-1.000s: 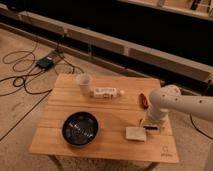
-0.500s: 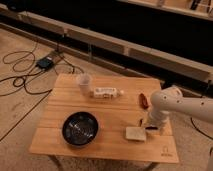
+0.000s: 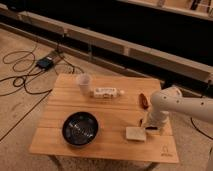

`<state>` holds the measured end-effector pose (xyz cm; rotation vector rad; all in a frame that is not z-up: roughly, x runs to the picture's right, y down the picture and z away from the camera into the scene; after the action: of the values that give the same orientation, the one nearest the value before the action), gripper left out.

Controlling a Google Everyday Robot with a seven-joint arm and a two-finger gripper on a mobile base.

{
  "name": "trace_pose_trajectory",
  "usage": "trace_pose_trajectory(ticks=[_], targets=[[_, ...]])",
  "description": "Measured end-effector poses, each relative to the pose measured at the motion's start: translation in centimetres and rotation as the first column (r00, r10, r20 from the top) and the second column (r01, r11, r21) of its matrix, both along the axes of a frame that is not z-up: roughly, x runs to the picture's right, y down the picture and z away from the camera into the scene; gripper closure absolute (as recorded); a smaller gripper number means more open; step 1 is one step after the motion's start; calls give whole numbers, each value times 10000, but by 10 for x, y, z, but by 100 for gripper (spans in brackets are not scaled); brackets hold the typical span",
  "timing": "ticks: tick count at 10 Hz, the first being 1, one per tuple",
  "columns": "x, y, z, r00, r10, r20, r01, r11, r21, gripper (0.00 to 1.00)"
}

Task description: Place the eraser in the ceramic cup

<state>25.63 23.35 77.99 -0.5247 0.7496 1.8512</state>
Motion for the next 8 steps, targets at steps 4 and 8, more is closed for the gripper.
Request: trace_pose_trajectory(ticks=[4,8], targets=[[0,0,0,10000,-5,2,5,10000,-2,35],[12,-3,12,9967,-673,455,657,9972,349,35]])
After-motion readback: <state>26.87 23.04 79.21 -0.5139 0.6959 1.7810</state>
